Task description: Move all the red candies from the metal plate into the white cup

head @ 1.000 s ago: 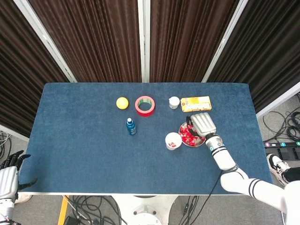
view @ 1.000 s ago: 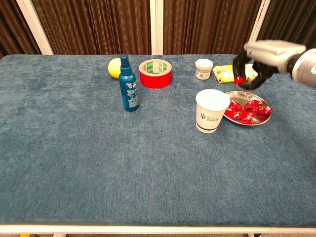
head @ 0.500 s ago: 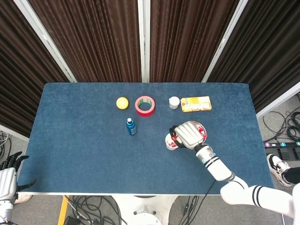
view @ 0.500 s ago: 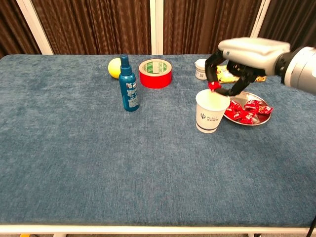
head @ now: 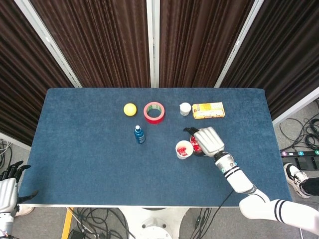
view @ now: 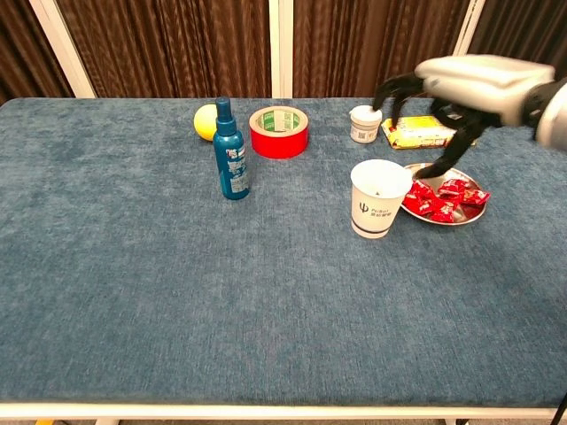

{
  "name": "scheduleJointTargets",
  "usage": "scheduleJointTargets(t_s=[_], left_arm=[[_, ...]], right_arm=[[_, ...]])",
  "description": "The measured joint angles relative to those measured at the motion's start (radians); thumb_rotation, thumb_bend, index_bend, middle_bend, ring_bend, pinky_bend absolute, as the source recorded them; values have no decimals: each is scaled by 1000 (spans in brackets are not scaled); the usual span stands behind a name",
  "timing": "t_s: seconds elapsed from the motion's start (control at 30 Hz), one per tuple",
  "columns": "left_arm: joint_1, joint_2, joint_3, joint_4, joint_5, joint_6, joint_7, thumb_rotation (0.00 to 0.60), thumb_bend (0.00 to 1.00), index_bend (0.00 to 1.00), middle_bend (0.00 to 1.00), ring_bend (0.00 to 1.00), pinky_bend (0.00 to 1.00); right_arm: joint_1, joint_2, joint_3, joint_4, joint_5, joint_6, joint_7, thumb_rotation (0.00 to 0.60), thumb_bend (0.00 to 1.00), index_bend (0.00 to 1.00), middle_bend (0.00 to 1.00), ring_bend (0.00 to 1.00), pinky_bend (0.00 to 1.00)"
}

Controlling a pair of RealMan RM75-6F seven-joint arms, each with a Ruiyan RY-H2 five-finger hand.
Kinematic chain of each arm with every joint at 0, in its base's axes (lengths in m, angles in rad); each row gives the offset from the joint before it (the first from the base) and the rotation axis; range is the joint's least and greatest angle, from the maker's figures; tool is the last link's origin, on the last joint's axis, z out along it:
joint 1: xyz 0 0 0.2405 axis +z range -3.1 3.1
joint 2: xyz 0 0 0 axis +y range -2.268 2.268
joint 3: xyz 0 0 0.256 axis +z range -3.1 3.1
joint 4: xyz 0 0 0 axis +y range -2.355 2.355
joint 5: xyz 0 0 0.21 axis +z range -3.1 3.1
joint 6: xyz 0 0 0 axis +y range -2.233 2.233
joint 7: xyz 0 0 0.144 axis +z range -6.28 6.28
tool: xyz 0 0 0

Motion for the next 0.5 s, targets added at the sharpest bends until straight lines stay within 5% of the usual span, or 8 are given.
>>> scheduleJointTargets(t_s=[0.5], left_arm=[[-4, -1, 0, -14, -5, -8, 21, 600, 51, 296, 222, 135, 190]], right_arm=[[30, -134, -56, 314, 97, -173, -60, 600, 127, 339, 356, 807, 1000]])
